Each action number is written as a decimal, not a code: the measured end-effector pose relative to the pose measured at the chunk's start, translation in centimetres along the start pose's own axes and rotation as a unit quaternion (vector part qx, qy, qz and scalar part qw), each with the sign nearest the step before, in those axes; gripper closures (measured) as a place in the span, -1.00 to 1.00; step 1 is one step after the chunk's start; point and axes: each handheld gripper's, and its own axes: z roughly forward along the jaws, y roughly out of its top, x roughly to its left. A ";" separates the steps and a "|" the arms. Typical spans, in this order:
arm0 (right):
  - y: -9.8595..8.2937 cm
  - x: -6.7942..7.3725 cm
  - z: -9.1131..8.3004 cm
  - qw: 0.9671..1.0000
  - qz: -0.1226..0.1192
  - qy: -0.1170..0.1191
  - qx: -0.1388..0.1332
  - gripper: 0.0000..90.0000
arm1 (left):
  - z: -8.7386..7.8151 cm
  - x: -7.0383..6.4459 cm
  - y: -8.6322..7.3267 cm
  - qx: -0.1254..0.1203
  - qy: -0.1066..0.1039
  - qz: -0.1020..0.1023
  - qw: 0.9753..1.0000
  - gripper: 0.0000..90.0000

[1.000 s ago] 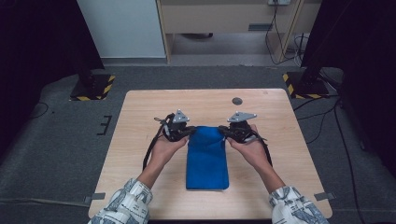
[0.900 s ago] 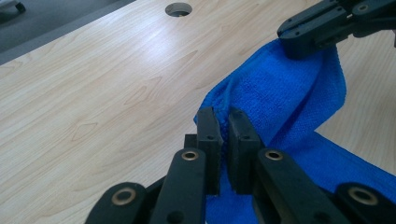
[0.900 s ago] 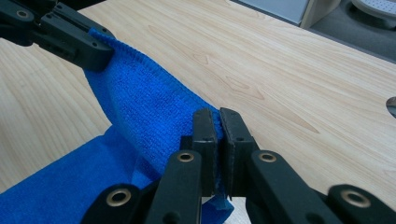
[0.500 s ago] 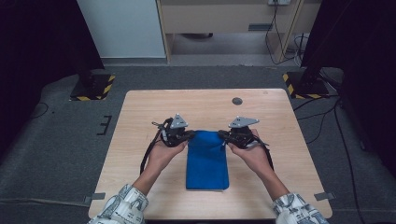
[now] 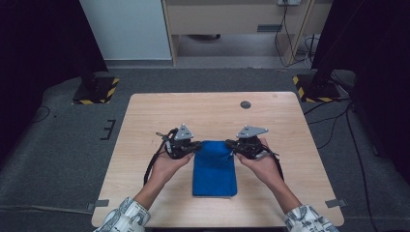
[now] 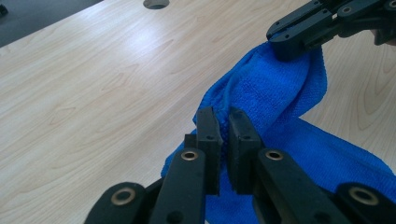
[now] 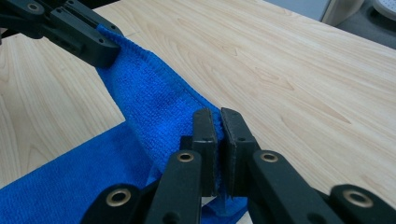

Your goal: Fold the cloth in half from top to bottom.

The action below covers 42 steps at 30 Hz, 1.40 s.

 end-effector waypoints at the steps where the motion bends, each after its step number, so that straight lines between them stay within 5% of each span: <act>1: -0.1 0.1 0.0 1.000 0.002 0.000 -0.001 0.90 | 0.0 0.0 -0.1 -0.001 -0.001 -0.003 1.000 0.88; 26: -1.2 1.3 -0.8 1.000 -0.001 0.014 -0.007 0.86 | -0.1 -0.4 -2.4 -0.009 -0.021 -0.027 0.999 0.87; 42: -1.8 2.6 -2.0 1.000 -0.011 0.027 -0.011 0.85 | -0.6 -1.4 -3.2 -0.015 -0.034 -0.026 0.999 0.87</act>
